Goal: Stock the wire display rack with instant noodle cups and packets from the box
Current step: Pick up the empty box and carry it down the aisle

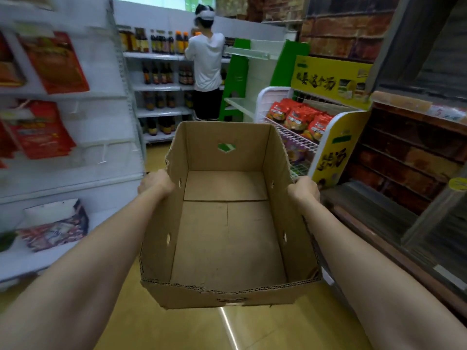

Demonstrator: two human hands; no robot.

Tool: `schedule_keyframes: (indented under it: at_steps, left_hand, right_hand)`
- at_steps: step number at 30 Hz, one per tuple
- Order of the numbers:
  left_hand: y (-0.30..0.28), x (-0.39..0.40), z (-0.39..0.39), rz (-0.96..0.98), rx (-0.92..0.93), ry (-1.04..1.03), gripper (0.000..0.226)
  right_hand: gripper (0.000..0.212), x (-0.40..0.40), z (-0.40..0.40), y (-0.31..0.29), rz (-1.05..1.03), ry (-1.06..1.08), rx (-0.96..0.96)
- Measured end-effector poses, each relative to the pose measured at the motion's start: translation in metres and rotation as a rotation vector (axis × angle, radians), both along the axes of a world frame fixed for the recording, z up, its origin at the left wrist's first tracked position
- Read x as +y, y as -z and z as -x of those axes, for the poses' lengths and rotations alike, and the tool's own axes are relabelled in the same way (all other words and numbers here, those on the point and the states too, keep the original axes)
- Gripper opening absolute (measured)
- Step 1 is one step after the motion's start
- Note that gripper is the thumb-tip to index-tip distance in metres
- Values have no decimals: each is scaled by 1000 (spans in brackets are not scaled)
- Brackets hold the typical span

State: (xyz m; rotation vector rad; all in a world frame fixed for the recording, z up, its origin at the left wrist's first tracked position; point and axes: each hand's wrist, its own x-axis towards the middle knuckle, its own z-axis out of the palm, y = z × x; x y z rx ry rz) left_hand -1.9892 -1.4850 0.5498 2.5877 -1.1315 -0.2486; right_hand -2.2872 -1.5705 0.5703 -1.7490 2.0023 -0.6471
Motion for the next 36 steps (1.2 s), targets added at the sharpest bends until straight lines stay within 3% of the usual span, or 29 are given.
schedule_keyframes:
  at_steps: [9, 14, 21, 36]
  left_hand:
    - [12, 143, -88, -68, 20, -367, 27]
    - [19, 233, -151, -54, 62, -576, 35]
    - [27, 344, -235, -57, 107, -798, 29]
    - [42, 480, -291, -55, 152, -1160, 31]
  right_hand:
    - [23, 31, -154, 27, -45, -396, 16]
    - [24, 72, -261, 38, -69, -629, 59]
    - [16, 143, -403, 44, -54, -908, 80]
    - [16, 254, -573, 53, 13, -1276, 178]
